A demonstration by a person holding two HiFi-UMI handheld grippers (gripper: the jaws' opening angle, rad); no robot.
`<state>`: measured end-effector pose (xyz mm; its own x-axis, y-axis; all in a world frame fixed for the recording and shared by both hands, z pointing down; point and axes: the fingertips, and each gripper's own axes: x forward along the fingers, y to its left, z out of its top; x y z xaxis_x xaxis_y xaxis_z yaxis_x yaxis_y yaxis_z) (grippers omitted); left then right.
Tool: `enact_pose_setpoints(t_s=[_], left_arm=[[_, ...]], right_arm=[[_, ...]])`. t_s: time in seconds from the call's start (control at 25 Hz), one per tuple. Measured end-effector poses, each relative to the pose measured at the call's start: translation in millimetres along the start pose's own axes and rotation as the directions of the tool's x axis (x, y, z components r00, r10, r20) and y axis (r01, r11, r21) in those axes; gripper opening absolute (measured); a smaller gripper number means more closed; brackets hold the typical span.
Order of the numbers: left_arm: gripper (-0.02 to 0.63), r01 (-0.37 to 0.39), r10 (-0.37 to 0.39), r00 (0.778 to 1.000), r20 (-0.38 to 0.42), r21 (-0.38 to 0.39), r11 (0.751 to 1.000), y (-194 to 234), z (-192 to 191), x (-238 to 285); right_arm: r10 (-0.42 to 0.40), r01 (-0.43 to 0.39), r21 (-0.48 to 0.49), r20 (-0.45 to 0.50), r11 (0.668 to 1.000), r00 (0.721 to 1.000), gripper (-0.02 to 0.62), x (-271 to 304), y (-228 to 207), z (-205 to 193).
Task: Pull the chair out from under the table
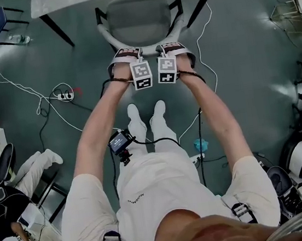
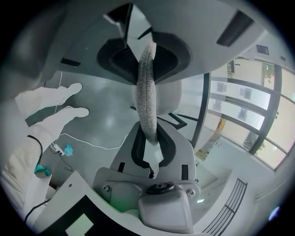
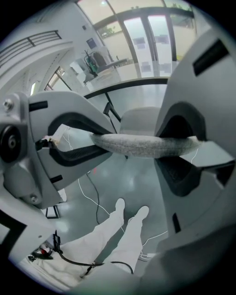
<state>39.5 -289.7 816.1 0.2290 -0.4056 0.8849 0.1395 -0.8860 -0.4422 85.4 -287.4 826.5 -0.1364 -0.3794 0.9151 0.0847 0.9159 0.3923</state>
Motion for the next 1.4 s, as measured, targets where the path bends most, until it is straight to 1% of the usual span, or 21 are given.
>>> enact_pose_setpoints(t_s=[0.32, 0.52, 0.96, 1.24, 1.4], left_arm=[[0.077, -0.001, 0.001, 1.0, -0.008, -0.01, 1.0, -43.3, -1.1, -21.6], [0.077, 0.024, -0.024, 1.0, -0.002, -0.019, 1.0, -74.4, 7.4, -36.2], [0.077, 0.057, -0.057, 0.998, 0.0, -0.033, 0.998, -113.6, 17.5, -58.5], [0.077, 0.071, -0.071, 0.997, -0.006, -0.039, 0.997, -138.4, 18.6, -71.5], [0.075, 0.083, -0.083, 0.997, -0.002, -0.043, 0.996, -154.6, 25.7, -77.7]], right_arm=[[0.037, -0.037, 0.013, 0.003, 0.999, 0.999, 0.084, -16.6, 43.3, 18.7], [0.054, -0.054, 0.019, 0.0, 0.998, 0.999, 0.084, -30.3, 75.4, 22.1], [0.086, -0.086, 0.019, 0.013, 0.996, 0.996, 0.084, -51.4, 116.2, 30.1], [0.096, -0.096, 0.031, 0.011, 0.995, 0.995, 0.084, -61.8, 139.9, 38.6], [0.108, -0.108, 0.041, 0.006, 0.993, 0.994, 0.084, -67.9, 157.7, 38.0]])
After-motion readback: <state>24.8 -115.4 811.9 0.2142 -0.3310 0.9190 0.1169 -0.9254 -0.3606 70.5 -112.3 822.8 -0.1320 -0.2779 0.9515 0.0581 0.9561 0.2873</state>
